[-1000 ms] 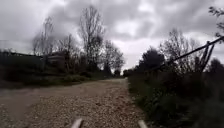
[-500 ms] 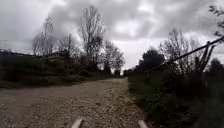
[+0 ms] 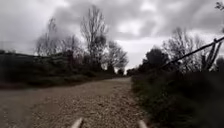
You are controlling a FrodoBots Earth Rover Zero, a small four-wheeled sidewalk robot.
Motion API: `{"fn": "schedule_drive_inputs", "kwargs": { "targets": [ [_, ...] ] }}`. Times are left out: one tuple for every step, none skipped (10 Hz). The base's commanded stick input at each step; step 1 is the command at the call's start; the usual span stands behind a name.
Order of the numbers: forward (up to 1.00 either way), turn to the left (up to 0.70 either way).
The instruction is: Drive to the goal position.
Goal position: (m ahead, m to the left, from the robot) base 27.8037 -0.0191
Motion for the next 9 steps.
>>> {"fn": "schedule_drive_inputs", "kwargs": {
  "targets": [
    [0.70, 0.00],
    [0.70, 0.00],
    [0.70, 0.00],
    [0.70, 0.00],
    [0.70, 0.00],
    [0.70, 0.00],
    [0.70, 0.00],
    [0.70, 0.00],
    [0.70, 0.00]
  ]
}}
